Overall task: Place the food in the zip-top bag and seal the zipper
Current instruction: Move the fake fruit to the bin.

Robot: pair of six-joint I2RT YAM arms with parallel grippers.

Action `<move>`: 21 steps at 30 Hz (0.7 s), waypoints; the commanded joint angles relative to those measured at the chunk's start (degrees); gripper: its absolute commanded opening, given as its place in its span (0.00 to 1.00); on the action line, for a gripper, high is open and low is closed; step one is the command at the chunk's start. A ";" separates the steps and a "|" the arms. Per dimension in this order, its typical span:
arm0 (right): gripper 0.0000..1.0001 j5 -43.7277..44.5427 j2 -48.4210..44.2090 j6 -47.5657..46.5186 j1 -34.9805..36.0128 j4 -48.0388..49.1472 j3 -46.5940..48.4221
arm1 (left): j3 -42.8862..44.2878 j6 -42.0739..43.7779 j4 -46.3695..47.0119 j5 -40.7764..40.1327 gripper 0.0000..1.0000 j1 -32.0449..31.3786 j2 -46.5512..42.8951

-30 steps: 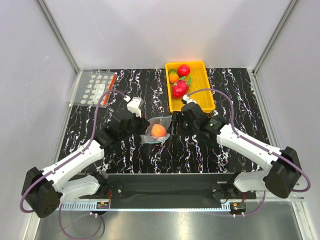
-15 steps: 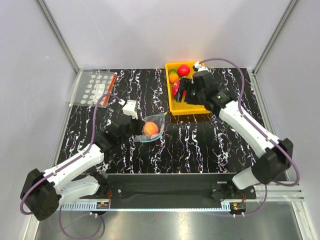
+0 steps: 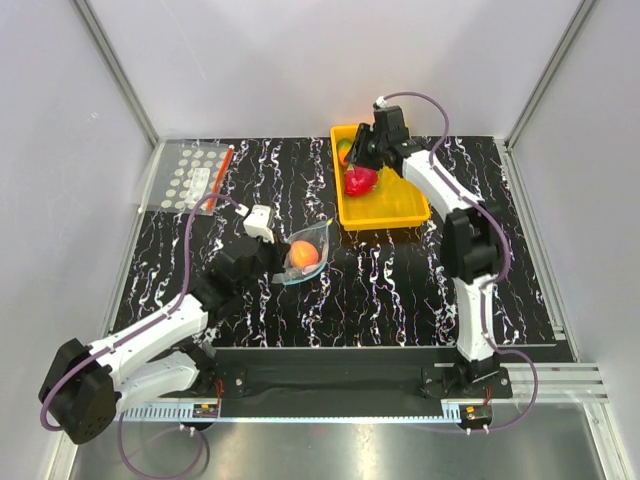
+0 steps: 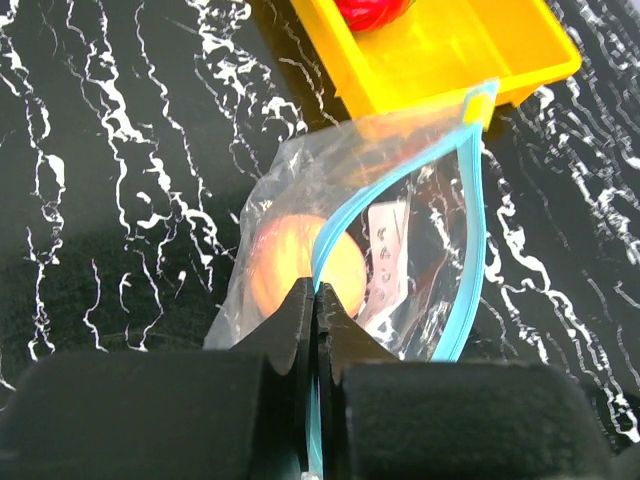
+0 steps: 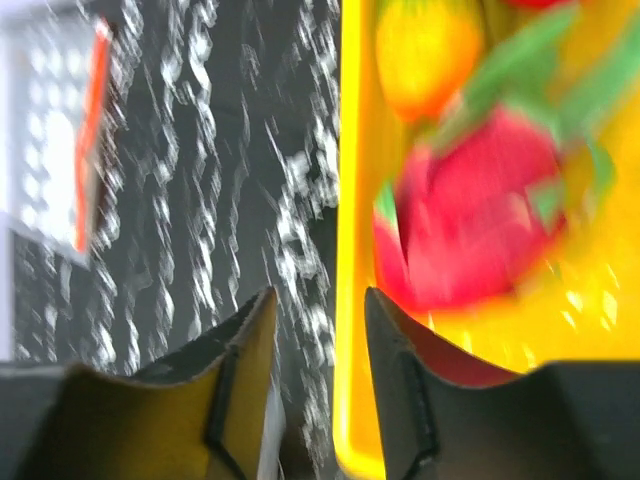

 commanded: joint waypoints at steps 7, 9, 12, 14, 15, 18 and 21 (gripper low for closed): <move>0.39 -15.33 26.48 13.26 -1.81 6.34 34.12 | -2.02 2.72 6.41 -1.96 0.00 0.09 -0.48; 0.36 -13.51 31.57 15.46 -1.81 2.58 38.55 | -1.93 2.63 6.59 -1.78 0.00 0.09 -0.39; 0.35 -5.61 32.22 15.64 -1.64 -1.56 38.58 | -2.20 2.54 6.85 -1.17 0.00 0.18 -0.39; 0.36 0.88 30.90 14.51 -1.55 -2.97 34.10 | -2.20 2.45 6.76 -0.99 0.00 0.09 -0.30; 0.37 2.75 29.50 14.07 -1.55 -3.50 32.78 | -2.20 2.45 6.76 -0.99 0.00 0.09 -0.30; 0.40 6.72 26.42 11.17 -1.46 -4.03 28.73 | -2.20 2.28 6.85 -0.55 0.00 0.18 -0.39; 0.42 9.53 23.09 9.32 -1.55 -3.42 24.34 | -2.02 2.28 6.77 -0.29 0.00 0.18 -0.39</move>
